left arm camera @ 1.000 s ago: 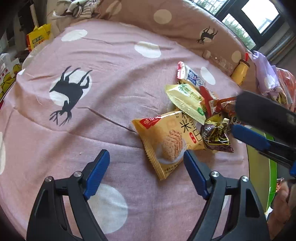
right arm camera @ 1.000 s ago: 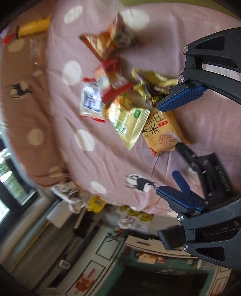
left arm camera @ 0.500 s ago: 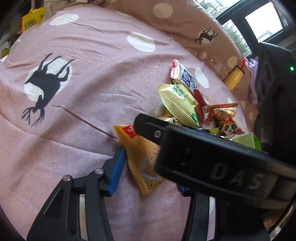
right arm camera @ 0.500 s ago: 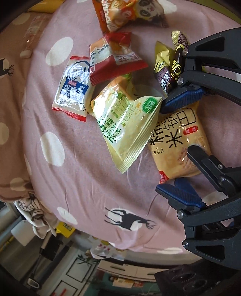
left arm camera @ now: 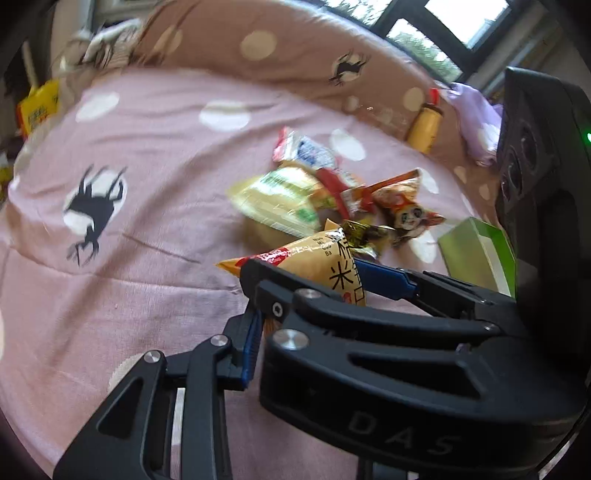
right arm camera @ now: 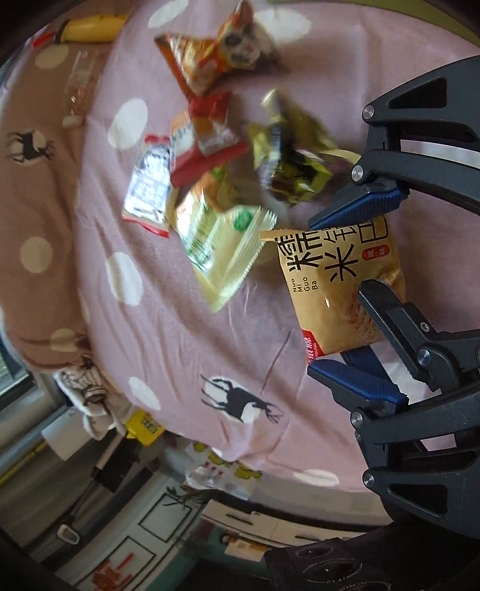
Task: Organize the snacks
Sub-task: 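Grasp the yellow rice-cake bag with the right gripper and lift it, then lower the rice-cake bag into the green box and open the right gripper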
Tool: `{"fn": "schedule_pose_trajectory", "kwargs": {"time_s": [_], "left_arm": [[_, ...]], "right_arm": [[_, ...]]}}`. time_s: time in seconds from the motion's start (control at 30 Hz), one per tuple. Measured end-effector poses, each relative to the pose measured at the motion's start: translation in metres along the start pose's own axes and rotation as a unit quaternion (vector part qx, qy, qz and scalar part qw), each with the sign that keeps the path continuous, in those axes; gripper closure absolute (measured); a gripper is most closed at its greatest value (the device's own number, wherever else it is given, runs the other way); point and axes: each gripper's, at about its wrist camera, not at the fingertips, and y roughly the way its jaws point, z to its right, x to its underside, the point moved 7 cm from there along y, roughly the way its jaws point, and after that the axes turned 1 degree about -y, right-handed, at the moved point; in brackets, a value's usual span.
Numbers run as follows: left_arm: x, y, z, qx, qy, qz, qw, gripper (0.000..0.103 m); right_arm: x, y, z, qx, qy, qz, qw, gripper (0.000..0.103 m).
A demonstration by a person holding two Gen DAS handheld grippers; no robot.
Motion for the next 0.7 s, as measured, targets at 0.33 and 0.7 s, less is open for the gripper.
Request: {"fn": "schedule_pose_trajectory", "kwargs": {"time_s": [0.33,0.7], "left_arm": [[-0.006,-0.053,0.064,0.014,0.089,0.089,0.9920,0.073],[-0.020,-0.050,0.165,0.048,0.195,0.126,0.9715,0.073]], "right_arm": [[0.004,-0.092,0.004,0.015,0.012,0.121,0.992,0.035],[0.005,-0.164,0.077,0.015,0.107,0.223,0.969,0.035]]}}
